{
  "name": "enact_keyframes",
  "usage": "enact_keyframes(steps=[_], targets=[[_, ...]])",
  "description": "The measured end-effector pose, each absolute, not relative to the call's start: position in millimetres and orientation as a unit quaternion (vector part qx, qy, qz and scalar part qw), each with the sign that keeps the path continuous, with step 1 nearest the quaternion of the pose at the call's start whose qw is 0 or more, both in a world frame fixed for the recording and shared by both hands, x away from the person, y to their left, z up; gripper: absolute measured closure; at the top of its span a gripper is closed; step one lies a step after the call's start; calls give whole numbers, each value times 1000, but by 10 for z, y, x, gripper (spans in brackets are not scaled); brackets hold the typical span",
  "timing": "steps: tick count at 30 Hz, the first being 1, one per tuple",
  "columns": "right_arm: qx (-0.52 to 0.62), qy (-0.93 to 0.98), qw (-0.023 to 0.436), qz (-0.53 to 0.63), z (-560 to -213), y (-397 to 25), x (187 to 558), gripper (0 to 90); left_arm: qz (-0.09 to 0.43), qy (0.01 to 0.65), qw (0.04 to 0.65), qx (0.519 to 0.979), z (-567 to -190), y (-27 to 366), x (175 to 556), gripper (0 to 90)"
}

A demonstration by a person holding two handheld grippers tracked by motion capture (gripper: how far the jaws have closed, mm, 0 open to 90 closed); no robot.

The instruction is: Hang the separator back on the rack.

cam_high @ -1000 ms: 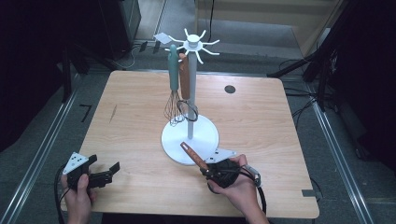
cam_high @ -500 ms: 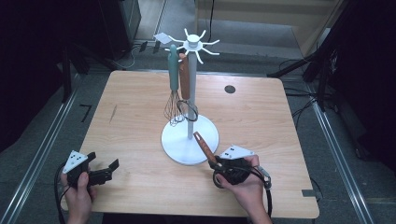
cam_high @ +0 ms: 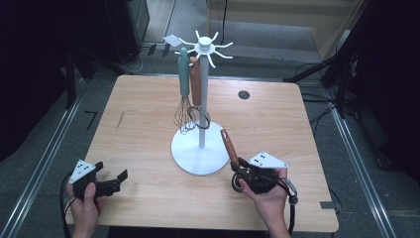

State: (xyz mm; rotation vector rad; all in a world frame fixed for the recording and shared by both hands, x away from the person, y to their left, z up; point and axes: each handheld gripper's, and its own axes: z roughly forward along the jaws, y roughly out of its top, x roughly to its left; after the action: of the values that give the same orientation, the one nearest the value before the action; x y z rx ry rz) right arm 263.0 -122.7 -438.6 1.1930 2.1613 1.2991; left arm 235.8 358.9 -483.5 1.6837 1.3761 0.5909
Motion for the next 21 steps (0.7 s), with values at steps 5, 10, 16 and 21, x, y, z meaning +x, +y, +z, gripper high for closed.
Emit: enact_keyframes(steps=[5, 10, 16, 21], targets=[[418, 749, 194, 477, -4313, -1246, 2567, 710, 236, 551, 430, 675, -4837, 3586, 2365, 0], [413, 733, 207, 499, -4207, -1262, 2513, 710, 232, 551, 431, 675, -4835, 3595, 2362, 0], [402, 722, 213, 522, -4068, -1265, 2482, 710, 232, 552, 432, 674, -4835, 3594, 2359, 0], [399, 710, 217, 539, -3999, -1272, 2455, 710, 233, 554, 436, 670, -4838, 3595, 2353, 0]])
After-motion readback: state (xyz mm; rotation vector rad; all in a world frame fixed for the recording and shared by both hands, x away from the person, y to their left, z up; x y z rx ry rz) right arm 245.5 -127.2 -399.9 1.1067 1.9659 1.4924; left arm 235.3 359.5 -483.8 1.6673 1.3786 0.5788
